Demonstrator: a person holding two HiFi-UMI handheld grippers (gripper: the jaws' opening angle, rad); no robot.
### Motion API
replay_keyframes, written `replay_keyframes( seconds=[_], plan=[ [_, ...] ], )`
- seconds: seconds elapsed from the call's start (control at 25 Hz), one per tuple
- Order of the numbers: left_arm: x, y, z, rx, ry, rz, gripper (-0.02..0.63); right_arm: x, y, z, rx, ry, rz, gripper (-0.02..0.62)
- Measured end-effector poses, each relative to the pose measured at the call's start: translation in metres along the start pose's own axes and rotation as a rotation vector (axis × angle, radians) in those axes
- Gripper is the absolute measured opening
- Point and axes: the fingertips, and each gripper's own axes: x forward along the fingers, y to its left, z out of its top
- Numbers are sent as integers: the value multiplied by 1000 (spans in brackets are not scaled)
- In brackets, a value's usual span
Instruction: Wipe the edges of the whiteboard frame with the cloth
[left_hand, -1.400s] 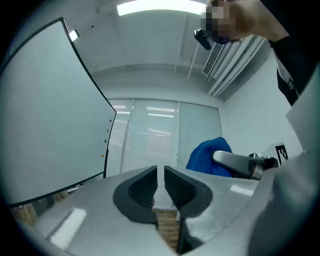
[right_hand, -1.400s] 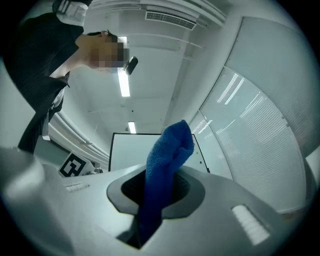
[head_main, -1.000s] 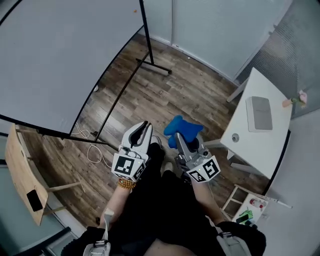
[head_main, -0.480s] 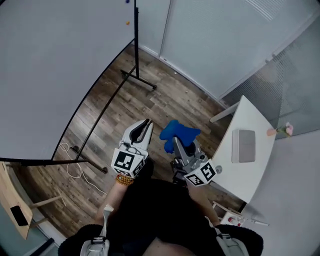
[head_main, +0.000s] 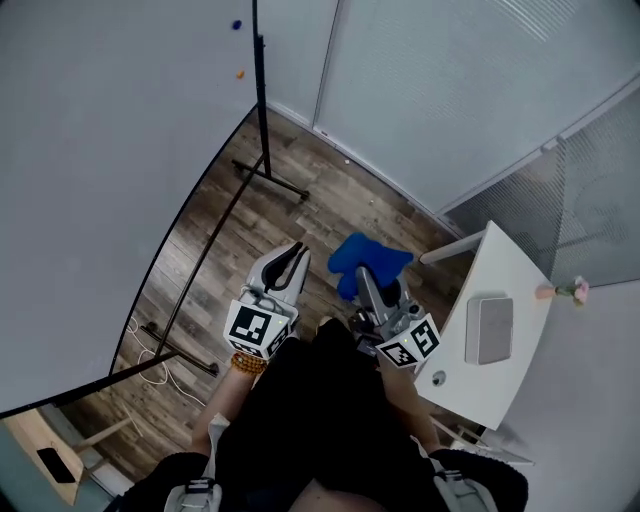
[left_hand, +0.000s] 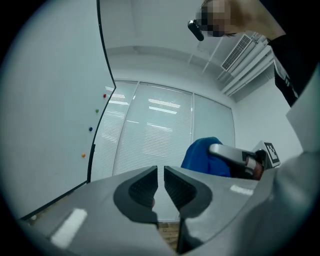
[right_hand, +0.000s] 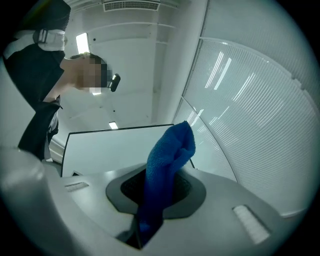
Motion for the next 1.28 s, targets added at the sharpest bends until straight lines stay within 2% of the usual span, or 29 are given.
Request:
replay_keyframes(
  seconds=[0.2, 0.36, 0.56, 0.76, 0.88, 1.0, 1.28],
  plan=[
    [58, 48, -7, 12, 26, 22, 132, 49, -66, -12, 29, 4, 8, 78],
    [121, 94, -4, 28, 45, 63, 131, 105, -130, -11, 47, -9, 55, 78],
    [198, 143, 14, 96, 90, 115, 132, 187, -199, 1, 81, 5, 176, 78],
    [260, 189, 30, 133, 70, 190, 132, 263, -257, 7, 85, 19, 299, 78],
    [279, 212, 34, 128, 87, 228, 132, 311, -277, 5, 80, 33, 360, 78],
    [297, 240, 34, 118, 88, 256, 132, 363, -287, 14, 67, 16, 457, 80],
    [344, 327, 50, 130, 42, 296, 132, 517, -304, 61, -16, -104, 625, 80]
  ],
)
